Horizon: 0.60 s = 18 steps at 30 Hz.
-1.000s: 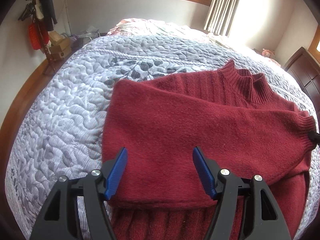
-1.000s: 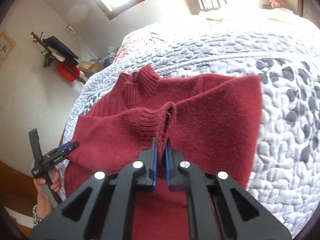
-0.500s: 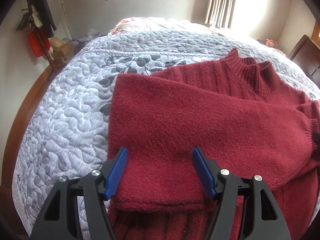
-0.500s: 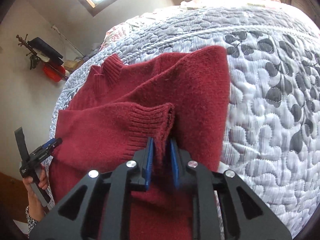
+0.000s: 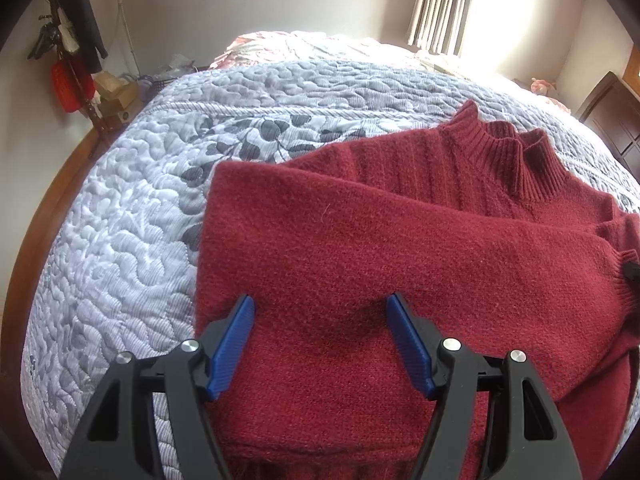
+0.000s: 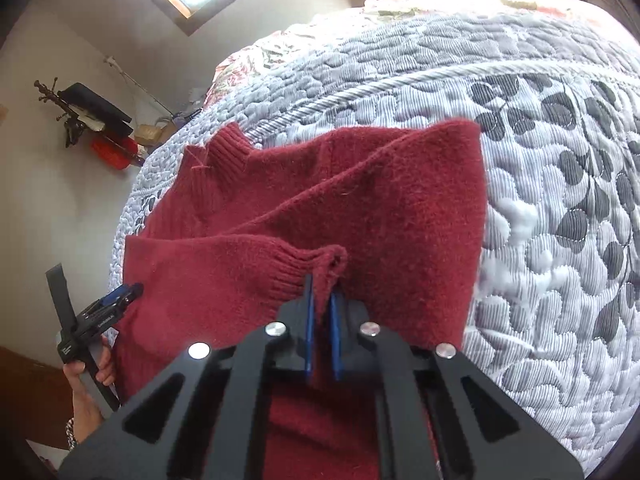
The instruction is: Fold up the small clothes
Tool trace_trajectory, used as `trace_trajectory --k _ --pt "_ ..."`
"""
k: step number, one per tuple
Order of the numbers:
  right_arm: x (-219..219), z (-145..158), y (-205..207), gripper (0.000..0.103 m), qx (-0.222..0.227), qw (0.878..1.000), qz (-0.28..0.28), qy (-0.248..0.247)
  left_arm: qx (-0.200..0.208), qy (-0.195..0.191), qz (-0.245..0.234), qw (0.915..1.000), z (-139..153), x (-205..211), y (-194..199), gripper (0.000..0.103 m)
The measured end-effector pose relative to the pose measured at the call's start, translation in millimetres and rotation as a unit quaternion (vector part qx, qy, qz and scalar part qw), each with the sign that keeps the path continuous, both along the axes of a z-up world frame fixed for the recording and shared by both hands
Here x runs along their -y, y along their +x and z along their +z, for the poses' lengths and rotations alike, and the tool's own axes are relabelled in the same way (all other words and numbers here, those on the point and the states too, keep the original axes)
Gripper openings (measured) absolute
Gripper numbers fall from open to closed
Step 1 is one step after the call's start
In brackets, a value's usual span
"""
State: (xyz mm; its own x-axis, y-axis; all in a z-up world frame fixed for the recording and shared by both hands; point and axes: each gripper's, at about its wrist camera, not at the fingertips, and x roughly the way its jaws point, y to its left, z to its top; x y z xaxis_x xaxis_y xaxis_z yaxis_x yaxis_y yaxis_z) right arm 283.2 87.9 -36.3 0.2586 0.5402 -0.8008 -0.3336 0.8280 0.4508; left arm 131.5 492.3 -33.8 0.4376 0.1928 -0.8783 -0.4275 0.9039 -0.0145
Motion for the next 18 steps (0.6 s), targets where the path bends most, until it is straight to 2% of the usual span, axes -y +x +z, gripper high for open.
trace_trajectory --k 3,6,8,10,12,15,18 --pt "3 3 -2 0.005 0.018 1.0 -0.009 -0.018 0.005 -0.003 -0.004 1.0 -3 0 -1 0.071" --pt "-2 -17 2 0.005 -0.003 0.999 -0.012 -0.044 -0.004 -0.005 0.0 1.0 -9 0 2 0.072" --pt "-2 -18 -1 0.006 0.003 0.999 -0.01 -0.045 -0.005 0.002 -0.003 1.0 -8 2 1 0.072" --pt "1 -11 -7 0.014 0.007 0.999 -0.006 -0.038 -0.006 0.007 -0.004 0.9999 -3 4 -3 0.072" --pt "8 -1 -18 0.036 0.017 0.999 -0.002 -0.034 -0.003 0.012 -0.007 0.9999 4 8 -13 0.071" --pt "24 14 -45 0.038 0.053 0.997 0.001 -0.055 0.004 0.032 -0.015 0.9994 14 20 -34 0.071" --pt "42 13 -57 0.045 0.05 0.996 -0.002 -0.07 0.016 0.045 -0.026 0.9985 18 33 -51 0.072"
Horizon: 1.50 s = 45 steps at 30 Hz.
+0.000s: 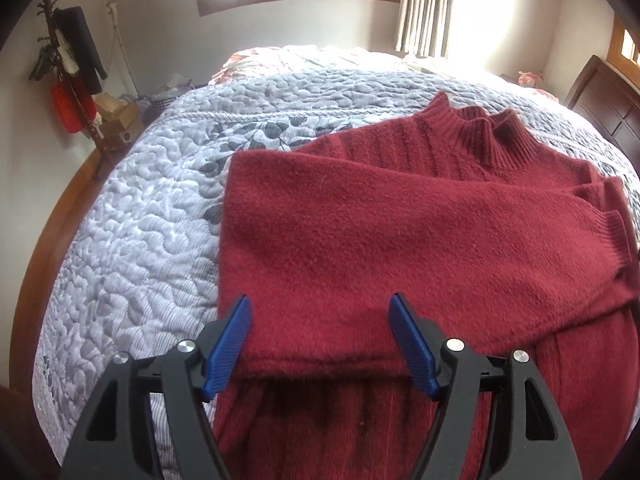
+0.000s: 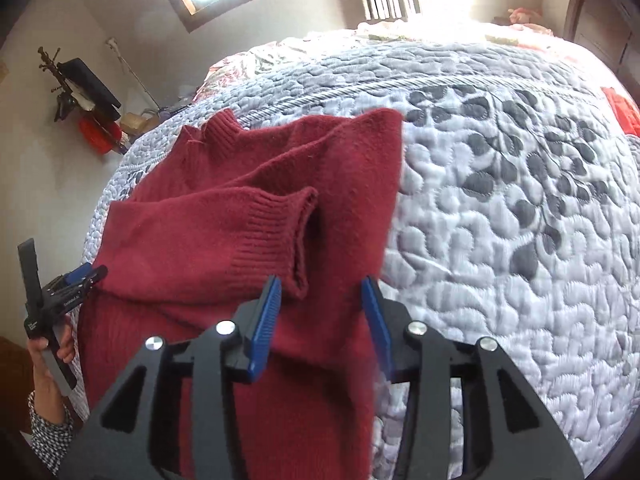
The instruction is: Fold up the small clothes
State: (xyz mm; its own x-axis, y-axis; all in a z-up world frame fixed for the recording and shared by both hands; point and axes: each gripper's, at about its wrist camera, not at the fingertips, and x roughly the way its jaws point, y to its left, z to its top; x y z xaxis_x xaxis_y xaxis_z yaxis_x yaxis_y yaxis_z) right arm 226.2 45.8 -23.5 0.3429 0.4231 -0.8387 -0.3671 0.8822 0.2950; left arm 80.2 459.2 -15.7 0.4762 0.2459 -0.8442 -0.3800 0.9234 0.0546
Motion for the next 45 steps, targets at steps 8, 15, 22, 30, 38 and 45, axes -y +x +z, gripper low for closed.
trace_trajectory --k 8,15,22,30,38,45 --pt "13 -42 8 0.025 -0.073 0.997 0.004 0.024 0.002 0.008 -0.003 1.0 -6 10 1 0.072" --pt "28 -46 9 0.018 -0.087 0.995 -0.027 0.042 -0.013 -0.001 0.001 0.9999 -22 6 7 0.076" --pt "23 -43 6 0.024 -0.075 0.996 -0.024 0.032 -0.005 0.002 0.001 1.0 -17 9 1 0.075" --pt "41 -21 -53 0.051 -0.051 0.998 0.014 0.017 0.001 -0.003 -0.012 0.9999 7 9 -53 0.076" --pt "70 -45 -134 0.051 -0.077 0.996 0.048 0.028 -0.048 -0.039 0.003 0.9981 -31 -7 -133 0.077" --pt "78 -50 -181 0.042 -0.066 0.996 0.056 0.039 -0.049 -0.045 -0.009 0.9977 -39 4 -175 0.079"
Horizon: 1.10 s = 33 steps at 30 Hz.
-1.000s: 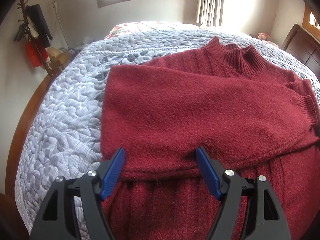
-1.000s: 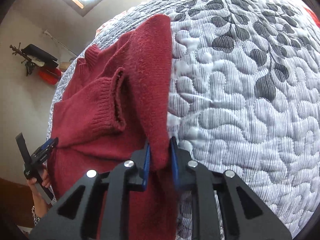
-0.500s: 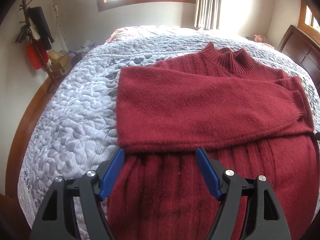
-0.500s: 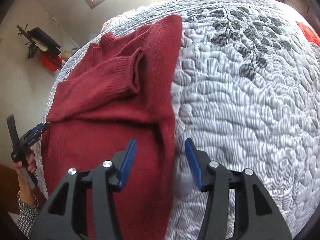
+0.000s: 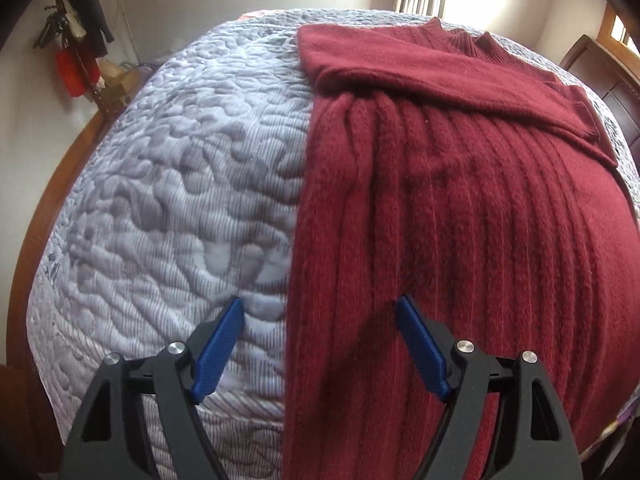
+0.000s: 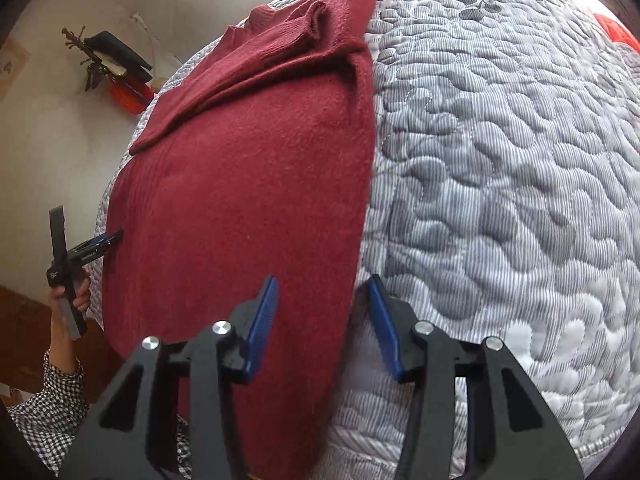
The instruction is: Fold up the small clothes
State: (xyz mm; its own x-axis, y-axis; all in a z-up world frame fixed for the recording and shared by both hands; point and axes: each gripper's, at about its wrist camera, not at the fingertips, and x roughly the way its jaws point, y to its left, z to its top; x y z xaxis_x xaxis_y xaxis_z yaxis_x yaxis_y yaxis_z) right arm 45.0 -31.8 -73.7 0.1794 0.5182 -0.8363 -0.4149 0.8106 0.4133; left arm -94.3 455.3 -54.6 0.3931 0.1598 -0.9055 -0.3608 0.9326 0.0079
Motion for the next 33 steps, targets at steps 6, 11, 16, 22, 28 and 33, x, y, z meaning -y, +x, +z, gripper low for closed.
trace_trajectory --k 6,11,16,22,28,33 --pt "9 -4 -7 0.006 -0.008 1.0 -0.009 0.02 -0.002 -0.017 -0.001 0.9999 -3 3 -16 0.049" --pt "7 -8 -5 0.005 -0.004 1.0 -0.023 0.012 0.004 -0.041 0.002 0.9991 -5 6 -23 0.013" --pt "10 -6 -18 0.018 -0.01 0.999 -0.024 0.02 0.001 -0.041 -0.008 0.9991 -2 12 -38 0.03" --pt "12 -2 -64 0.032 0.009 1.0 0.019 -0.015 -0.012 -0.054 -0.018 0.9983 -7 24 -71 0.068" --pt "16 -7 -103 0.032 -0.007 1.0 0.029 -0.011 -0.026 -0.019 -0.029 0.9991 -17 54 -104 0.07" --pt "13 -26 -128 0.032 -0.035 0.999 0.04 -0.008 -0.02 -0.025 -0.011 0.9994 -20 71 -126 0.06"
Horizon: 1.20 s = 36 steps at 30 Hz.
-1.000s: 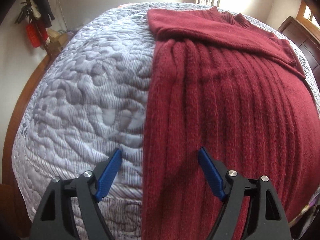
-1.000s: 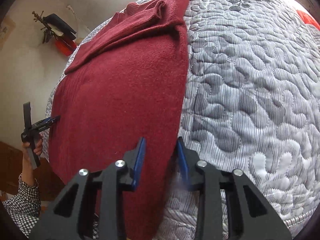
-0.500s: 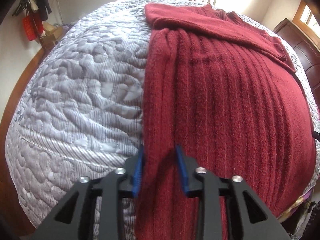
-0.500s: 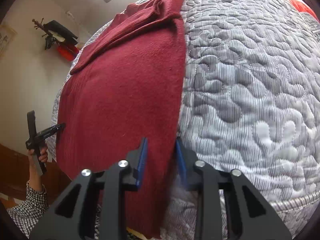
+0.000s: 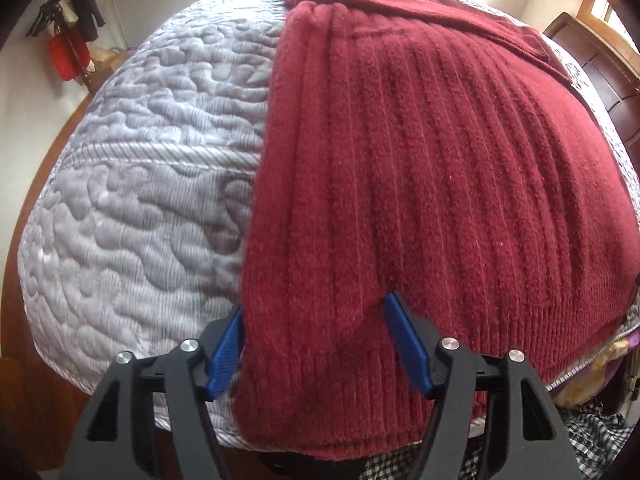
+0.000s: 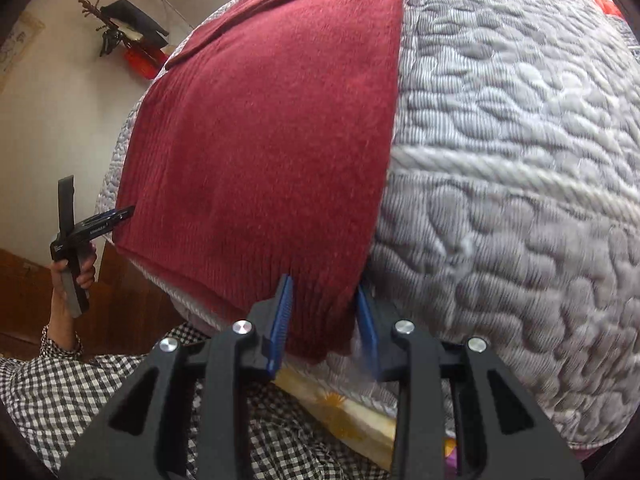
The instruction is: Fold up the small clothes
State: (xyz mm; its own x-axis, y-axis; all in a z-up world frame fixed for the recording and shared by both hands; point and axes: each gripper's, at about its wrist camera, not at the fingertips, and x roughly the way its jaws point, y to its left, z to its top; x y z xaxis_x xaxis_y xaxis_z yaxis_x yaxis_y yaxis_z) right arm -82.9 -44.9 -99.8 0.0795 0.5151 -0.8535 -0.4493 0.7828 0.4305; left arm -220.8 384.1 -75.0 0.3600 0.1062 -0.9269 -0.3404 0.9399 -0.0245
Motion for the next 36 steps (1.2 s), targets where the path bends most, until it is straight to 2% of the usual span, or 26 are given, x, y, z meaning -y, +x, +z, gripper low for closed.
trace_trajectory --k 4,5,6,8,9,11,14,17,21,24,31,34,36 --pt "-6 -11 -2 0.024 -0.015 1.0 -0.003 0.014 0.004 0.003 0.0 1.0 3 14 -6 0.043" --pt "-7 -11 -2 0.014 -0.017 1.0 -0.003 0.022 0.005 0.005 0.0 1.0 4 19 -10 0.036" --pt "-6 -10 -2 0.008 -0.022 0.999 -0.001 0.034 0.005 0.006 0.001 1.0 5 21 -11 0.023" --pt "-4 -7 -2 0.006 -0.023 0.999 0.001 0.047 0.009 -0.004 0.003 0.9999 10 23 -12 0.012" --pt "-2 -5 -1 0.006 -0.022 0.998 0.003 0.054 0.012 -0.014 0.007 0.9998 13 22 -9 0.01" --pt "5 2 -1 0.006 -0.027 0.996 0.005 0.082 0.02 -0.038 0.017 0.9989 19 17 -8 0.009" --pt "15 19 4 0.005 -0.025 0.992 0.003 0.126 0.056 -0.091 0.024 0.994 36 5 -10 0.008" --pt "21 46 16 0.005 -0.009 0.985 -0.001 0.174 0.095 -0.123 0.027 0.9874 60 -3 -8 0.008" --pt "15 80 41 0.005 0.03 0.982 -0.005 0.185 0.134 -0.125 0.028 0.9826 87 -18 13 0.008" --pt "7 89 73 0.005 0.039 0.984 -0.018 0.174 0.152 -0.115 0.03 0.9812 96 -28 39 0.008" --pt "-1 57 159 0.005 -0.015 0.987 -0.064 0.149 0.127 -0.138 0.056 0.9806 77 -72 121 0.008" --pt "-6 36 182 0.005 -0.047 0.986 -0.082 0.138 0.105 -0.125 0.069 0.9842 57 -83 147 0.008" --pt "-5 23 193 0.005 -0.069 0.984 -0.089 0.138 0.093 -0.136 0.075 0.9834 42 -92 159 0.008"
